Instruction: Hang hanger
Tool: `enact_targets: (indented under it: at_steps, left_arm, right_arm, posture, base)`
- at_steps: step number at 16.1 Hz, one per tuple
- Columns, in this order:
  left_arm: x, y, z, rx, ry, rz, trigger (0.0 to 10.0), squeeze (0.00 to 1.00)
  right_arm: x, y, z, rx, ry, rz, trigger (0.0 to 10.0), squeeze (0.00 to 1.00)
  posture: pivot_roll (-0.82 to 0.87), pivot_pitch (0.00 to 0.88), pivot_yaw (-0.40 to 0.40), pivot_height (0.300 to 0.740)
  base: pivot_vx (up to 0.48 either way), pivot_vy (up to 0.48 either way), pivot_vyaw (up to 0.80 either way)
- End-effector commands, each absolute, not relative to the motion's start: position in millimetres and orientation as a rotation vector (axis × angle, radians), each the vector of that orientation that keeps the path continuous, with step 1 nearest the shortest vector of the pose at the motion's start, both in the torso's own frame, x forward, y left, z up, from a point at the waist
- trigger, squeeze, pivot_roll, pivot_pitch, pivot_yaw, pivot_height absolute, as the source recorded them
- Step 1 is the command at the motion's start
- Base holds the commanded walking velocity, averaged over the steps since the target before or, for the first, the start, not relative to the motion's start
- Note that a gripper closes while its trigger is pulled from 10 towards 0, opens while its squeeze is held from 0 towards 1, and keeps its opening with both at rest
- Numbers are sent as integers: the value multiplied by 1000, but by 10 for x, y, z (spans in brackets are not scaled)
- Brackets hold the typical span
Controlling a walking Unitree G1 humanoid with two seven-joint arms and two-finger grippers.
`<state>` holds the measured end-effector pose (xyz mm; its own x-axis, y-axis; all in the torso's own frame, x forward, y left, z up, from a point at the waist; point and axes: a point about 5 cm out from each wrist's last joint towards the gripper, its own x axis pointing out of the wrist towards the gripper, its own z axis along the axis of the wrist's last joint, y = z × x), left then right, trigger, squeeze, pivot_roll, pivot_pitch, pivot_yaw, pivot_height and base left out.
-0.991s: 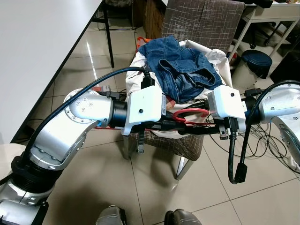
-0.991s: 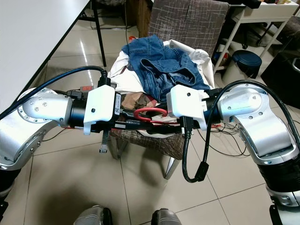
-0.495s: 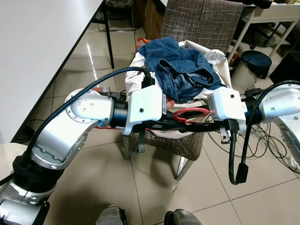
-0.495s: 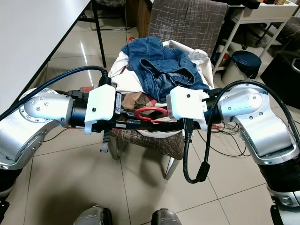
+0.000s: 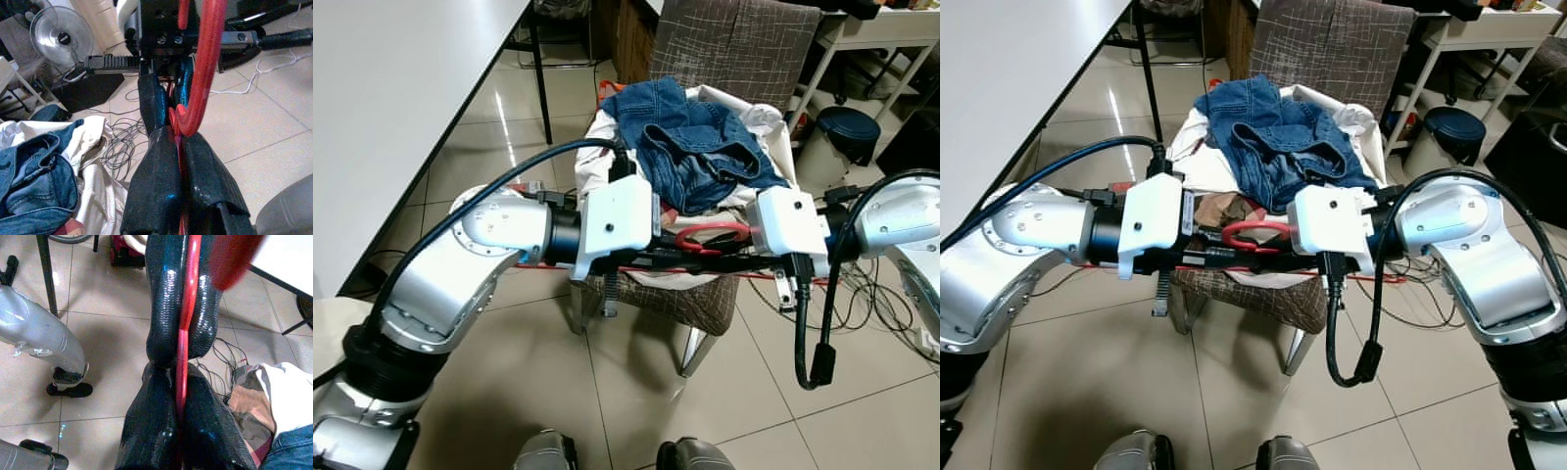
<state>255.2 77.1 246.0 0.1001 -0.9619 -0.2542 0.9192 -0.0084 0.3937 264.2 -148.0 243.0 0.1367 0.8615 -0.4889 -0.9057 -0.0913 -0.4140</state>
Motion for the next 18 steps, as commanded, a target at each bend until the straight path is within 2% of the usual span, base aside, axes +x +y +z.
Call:
enact_targets:
  at_steps: [1,6,9,10,11,12,13,14,15,16,18]
  left_arm:
    - [2483,697,2682,508,-217,-1540,10000,1000]
    - [2478,782,2711,475,-192,-1566,10000,1000]
    - [2496,911,2747,525,-201,-1525,10000,1000]
    - [2540,1073,2717,526,-155,-1459,10000,0]
    - [2676,1389,2673,476,-121,-1283,10000,0]
    - [2725,1495,2650,482,-120,-1206,10000,0]
    - [2822,1685,2559,471,-102,-1036,10000,0]
    - [2868,1758,2456,415,-80,-929,10000,0]
    - [2879,1763,2414,383,-66,-900,10000,0]
    - [2947,1667,2253,285,-57,-731,10000,0]
    - [2977,1485,2019,176,-7,-583,10000,0]
  right_arm:
    - [2632,-1477,2392,-784,97,1487,0,0]
    - [2628,-1555,2367,-793,128,1466,0,0]
    - [2620,-1768,2305,-774,181,1370,0,0]
    - [2609,-1926,2280,-741,191,1264,0,0]
    - [2599,-2089,2289,-699,147,1088,0,0]
    - [2592,-2122,2301,-689,118,1022,0,0]
    - [2545,-2122,2299,-629,54,873,0,0]
    - [2488,-2094,2265,-573,19,769,0,0]
    - [2467,-2081,2248,-554,12,738,0,0]
    - [2424,-2050,2145,-492,1,579,0,0]
    - [2381,-2052,2043,-412,1,404,0,0]
  posture:
    - [-98,74,-41,740]
    - [-99,79,-44,740]
    - [-93,79,-52,740]
    - [-92,82,-56,740]
    - [-100,85,-54,740]
    - [-101,86,-53,740]
    - [-109,91,-41,740]
    - [-112,93,-34,740]
    - [-114,94,-31,740]
    - [-126,103,-15,740]
    - [-136,108,-8,740]
  base:
    - [0,0,0]
    - [0,0,0]
    - [0,0,0]
    - [0,0,0]
    - [0,0,0]
    - [0,0,0]
    - [0,0,0]
    - [0,0,0]
    - [0,0,0]
    - [0,0,0]
    - [0,0,0]
